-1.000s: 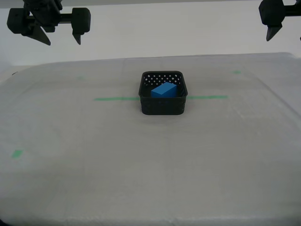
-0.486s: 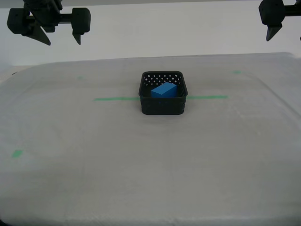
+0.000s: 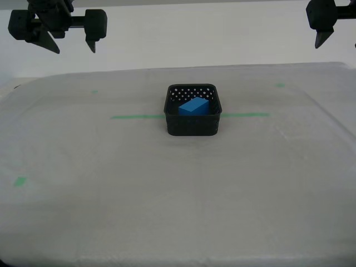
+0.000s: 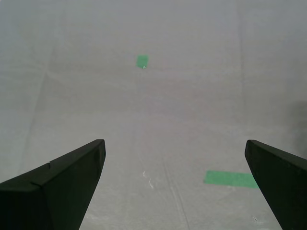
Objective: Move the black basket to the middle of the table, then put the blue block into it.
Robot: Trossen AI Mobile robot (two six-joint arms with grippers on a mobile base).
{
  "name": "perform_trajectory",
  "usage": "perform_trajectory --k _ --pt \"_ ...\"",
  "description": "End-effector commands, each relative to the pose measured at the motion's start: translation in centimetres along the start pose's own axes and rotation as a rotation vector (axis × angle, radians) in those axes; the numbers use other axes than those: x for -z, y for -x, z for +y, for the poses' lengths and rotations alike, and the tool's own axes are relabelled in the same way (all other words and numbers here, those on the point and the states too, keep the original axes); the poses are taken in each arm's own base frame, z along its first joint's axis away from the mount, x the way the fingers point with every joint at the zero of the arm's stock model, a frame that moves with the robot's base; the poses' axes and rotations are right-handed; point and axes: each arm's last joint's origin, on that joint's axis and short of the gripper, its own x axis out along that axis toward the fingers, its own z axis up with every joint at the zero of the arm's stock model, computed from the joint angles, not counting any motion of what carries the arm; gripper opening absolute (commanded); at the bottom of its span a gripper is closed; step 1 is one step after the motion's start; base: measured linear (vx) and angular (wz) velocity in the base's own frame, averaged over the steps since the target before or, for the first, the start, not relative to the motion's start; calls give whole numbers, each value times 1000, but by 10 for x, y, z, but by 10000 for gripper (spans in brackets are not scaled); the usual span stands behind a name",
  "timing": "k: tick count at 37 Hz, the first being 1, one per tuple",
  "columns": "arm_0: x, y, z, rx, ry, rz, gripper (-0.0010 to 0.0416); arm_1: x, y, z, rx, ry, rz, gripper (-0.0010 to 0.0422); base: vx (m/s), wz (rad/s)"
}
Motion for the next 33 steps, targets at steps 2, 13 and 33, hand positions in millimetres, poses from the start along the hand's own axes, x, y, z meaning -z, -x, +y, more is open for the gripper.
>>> perform_trajectory --k 2,13,33 --pt "0 0 0 -2 2 -3 398 0 0 0 -4 1 -2 400 0 0" --pt "0 0 0 -2 2 -3 399 0 0 0 -4 1 -2 400 0 0" --pt "-1 0 0 -2 2 -3 398 0 0 0 -3 1 -2 400 0 0"
